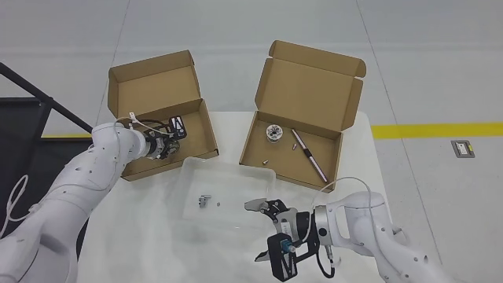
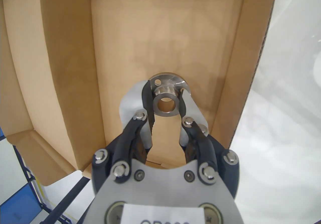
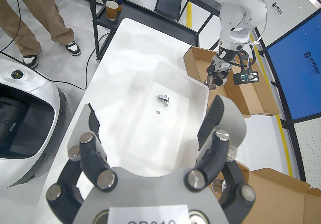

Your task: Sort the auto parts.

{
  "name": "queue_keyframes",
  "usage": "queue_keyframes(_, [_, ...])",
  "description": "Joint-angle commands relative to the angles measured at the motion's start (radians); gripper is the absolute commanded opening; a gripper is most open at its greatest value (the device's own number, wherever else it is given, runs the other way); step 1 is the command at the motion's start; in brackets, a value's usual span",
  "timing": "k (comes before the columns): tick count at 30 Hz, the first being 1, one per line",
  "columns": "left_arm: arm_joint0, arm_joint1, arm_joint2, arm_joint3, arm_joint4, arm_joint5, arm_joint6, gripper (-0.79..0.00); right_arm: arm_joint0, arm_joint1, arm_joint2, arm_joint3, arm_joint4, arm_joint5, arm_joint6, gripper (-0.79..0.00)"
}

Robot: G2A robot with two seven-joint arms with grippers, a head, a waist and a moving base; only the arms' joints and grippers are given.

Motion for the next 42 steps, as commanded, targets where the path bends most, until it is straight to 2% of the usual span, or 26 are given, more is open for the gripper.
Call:
queue_keyframes(1, [0.000,0.000,0.000,0.000,0.000,0.000,0.000,-0.329,0.000,0.000,0.000,0.000,0.000,0.000,0.000,0.000])
queue_keyframes(3, [0.000,0.000,0.000,0.000,0.000,0.000,0.000,-0.049,0.000,0.000,0.000,0.000,0.000,0.000,0.000,0.000])
queue_keyframes(4, [0.000,0.000,0.000,0.000,0.000,0.000,0.000,0.000,0.000,0.000,0.000,0.000,0.000,0.000,0.000,0.000])
queue_keyframes(16, [0.013,0.001,0.000,-0.003,0.000,0.007,0.003,0.000,0.000,0.000,0.000,0.000,0.000,0.000,0.000,0.000])
queue_keyframes(19, [0.056,0.017,-0.030,-0.047,0.016,0.070,0.005,0.000,0.000,0.000,0.000,0.000,0.000,0.000,0.000,0.000])
queue_keyframes(23, [0.079,0.043,-0.088,-0.094,0.012,0.077,-0.006,0.000,0.000,0.000,0.000,0.000,0.000,0.000,0.000,0.000])
queue_keyframes(29, [0.102,0.098,-0.187,-0.211,0.048,0.062,-0.029,0.000,0.000,0.000,0.000,0.000,0.000,0.000,0.000,0.000])
queue_keyframes(34, [0.149,0.162,-0.306,-0.361,0.069,0.048,-0.067,0.000,0.000,0.000,0.000,0.000,0.000,0.000,0.000,0.000])
queue_keyframes(38, [0.215,0.225,-0.442,-0.526,0.059,0.017,-0.117,0.000,0.000,0.000,0.000,0.000,0.000,0.000,0.000,0.000])
queue_keyframes(42, [0.320,0.289,-0.594,-0.742,0.008,-0.093,-0.175,0.000,0.000,0.000,0.000,0.000,0.000,0.000,0.000,0.000])
